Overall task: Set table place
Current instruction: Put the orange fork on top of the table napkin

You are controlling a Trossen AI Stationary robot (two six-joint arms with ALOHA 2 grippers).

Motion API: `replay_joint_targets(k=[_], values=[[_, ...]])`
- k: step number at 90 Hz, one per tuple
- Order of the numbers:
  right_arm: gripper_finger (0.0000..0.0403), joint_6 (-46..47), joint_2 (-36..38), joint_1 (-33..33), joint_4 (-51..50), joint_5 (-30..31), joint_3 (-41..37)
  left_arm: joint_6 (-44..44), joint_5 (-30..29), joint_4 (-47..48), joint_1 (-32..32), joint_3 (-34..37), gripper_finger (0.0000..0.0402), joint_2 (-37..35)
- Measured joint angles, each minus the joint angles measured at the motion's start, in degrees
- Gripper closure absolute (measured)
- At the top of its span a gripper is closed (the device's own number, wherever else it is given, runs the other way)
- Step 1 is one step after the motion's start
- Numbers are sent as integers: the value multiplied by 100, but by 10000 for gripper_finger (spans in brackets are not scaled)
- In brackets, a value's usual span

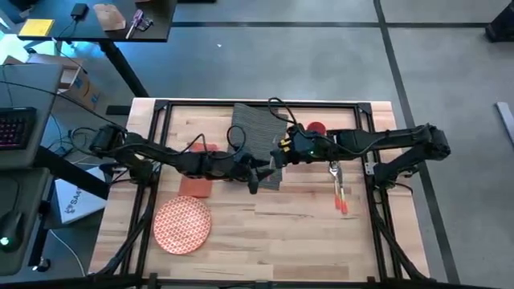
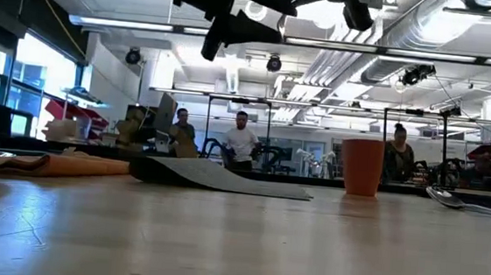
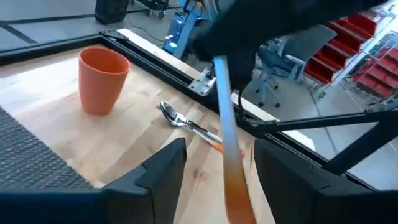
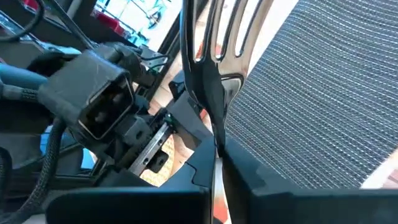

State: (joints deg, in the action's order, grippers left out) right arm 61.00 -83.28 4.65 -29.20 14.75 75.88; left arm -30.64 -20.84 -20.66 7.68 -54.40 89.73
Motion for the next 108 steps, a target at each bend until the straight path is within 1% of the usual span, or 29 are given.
replay_joint_targets(k=[10,14,25,29,36,44,51,60,73,83,91,98,108], values=[[403,28,-9,57,-32,63,-1,31,-107,578,0,-236,277,-40],[403,51,-7,87,-39,138,-1,46,-111,749,0,-332,299,-50],[403,57,-7,109,-54,168,-1,114,-96,1120,0,-492,373,-48],[403,54,-7,109,-50,176,-1,114,-79,1118,0,-507,389,-46],[403,35,-7,109,-47,178,-1,-81,-99,1142,0,-507,396,-46],[402,-189,-9,105,-20,133,-5,-413,-58,1332,0,-512,400,-100],[389,-451,-8,107,-21,55,-5,-855,105,1602,4,-522,401,-205],[349,-589,30,100,-117,-193,-1,-1497,110,2146,88,-509,401,-379],[266,-625,170,72,-581,-294,-3,-2268,129,3304,231,-475,401,-939],[209,-821,304,85,-774,-301,-3,-3195,186,4385,365,52,401,-1582],[178,-901,334,126,-832,-328,-5,-3958,550,4489,393,826,401,-2301],[164,-967,347,171,-835,-337,-5,-4624,732,4451,391,1626,401,-2918],[161,-1008,347,218,-828,-339,-11,-5415,834,4564,360,2620,401,-3717]])
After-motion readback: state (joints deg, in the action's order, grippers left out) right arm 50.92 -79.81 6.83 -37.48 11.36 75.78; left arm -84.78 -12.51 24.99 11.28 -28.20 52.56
